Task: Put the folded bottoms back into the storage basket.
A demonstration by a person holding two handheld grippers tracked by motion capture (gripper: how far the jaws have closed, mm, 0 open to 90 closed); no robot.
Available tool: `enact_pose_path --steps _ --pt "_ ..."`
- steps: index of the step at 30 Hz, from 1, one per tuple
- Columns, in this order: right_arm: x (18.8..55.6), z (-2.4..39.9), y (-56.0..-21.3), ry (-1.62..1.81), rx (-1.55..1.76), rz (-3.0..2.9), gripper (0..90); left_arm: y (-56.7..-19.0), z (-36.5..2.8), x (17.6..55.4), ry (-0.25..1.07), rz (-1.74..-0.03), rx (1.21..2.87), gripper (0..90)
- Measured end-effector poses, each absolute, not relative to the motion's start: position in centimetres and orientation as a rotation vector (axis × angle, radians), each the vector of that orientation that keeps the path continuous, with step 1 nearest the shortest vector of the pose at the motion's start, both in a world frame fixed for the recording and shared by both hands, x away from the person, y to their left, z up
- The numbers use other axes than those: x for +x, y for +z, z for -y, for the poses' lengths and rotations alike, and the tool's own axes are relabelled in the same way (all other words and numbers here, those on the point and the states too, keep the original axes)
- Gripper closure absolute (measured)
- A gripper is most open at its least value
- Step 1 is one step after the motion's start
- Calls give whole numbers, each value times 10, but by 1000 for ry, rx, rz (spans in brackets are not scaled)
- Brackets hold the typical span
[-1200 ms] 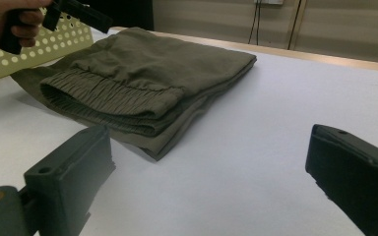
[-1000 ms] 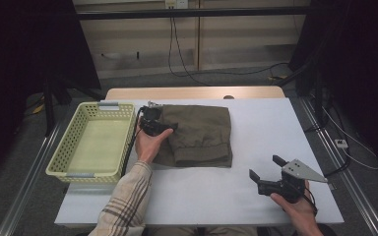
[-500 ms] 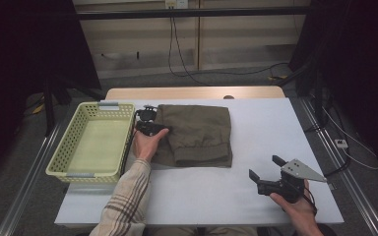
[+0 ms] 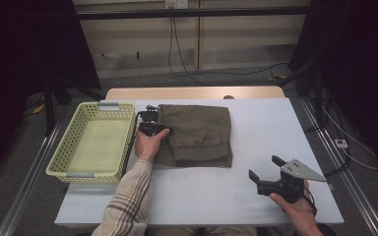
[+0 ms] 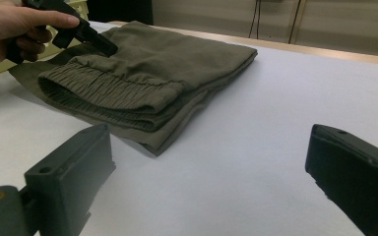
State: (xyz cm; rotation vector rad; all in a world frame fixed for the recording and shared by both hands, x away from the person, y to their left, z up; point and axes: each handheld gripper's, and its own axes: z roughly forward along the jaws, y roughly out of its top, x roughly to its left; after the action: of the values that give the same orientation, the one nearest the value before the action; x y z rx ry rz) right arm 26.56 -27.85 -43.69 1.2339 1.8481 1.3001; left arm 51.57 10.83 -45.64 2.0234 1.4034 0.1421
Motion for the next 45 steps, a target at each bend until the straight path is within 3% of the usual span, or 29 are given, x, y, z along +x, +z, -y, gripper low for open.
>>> enact_pose_path --steps 5,18,30,45 --pt "266 279 -437 1297 1237 -1852 41 -458 -107 514 130 -1389 2019 644" --pt "267 278 -437 1298 1244 -1850 40 -458 -105 512 120 -1372 2025 844" --pt "267 279 -437 1302 1243 -1851 40 -448 -111 510 119 -1303 1988 864" --pt "267 279 -438 1301 1256 -1844 38 -402 -111 487 209 -1063 1919 867"
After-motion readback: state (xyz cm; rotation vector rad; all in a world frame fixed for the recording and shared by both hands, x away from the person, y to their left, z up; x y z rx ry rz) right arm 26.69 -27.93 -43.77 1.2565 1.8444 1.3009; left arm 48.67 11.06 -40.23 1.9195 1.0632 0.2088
